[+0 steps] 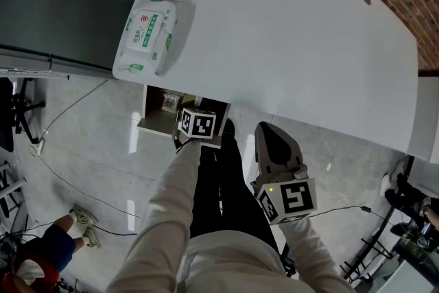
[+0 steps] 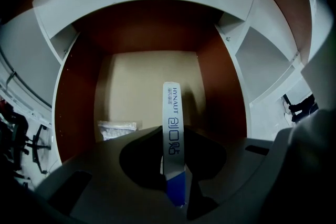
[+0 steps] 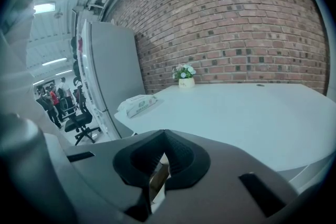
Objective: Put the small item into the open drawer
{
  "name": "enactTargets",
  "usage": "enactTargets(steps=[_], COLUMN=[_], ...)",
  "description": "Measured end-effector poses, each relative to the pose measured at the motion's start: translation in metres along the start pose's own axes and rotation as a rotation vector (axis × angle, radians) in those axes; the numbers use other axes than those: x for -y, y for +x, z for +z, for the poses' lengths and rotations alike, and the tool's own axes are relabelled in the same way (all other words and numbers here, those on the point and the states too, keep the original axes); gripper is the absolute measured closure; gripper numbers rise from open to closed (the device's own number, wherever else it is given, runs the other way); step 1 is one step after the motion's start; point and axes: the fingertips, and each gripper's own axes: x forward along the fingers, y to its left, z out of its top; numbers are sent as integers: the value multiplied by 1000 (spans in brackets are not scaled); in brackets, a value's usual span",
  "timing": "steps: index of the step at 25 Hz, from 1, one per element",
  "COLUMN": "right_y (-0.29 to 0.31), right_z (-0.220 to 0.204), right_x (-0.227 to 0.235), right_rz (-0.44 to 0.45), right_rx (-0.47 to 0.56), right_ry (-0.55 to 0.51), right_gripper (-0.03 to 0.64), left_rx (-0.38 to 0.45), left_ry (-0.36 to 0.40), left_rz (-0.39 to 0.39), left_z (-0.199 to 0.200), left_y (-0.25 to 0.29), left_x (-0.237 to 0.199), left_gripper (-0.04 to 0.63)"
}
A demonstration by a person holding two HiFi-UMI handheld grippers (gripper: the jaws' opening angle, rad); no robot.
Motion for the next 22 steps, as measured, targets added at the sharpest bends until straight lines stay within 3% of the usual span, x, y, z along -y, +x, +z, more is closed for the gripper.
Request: enactTargets(steps=[22], right_y=[3], right_z=[-4], right_x=[-5], right_rz=[13], right_rx=[-14], right_ry=[11], right_gripper=[591], left_rx=[-39], left_ry=[-12], left_rz=[-38], left_z=[-2], left_y=[-1], left_x=[3], left_gripper=[483])
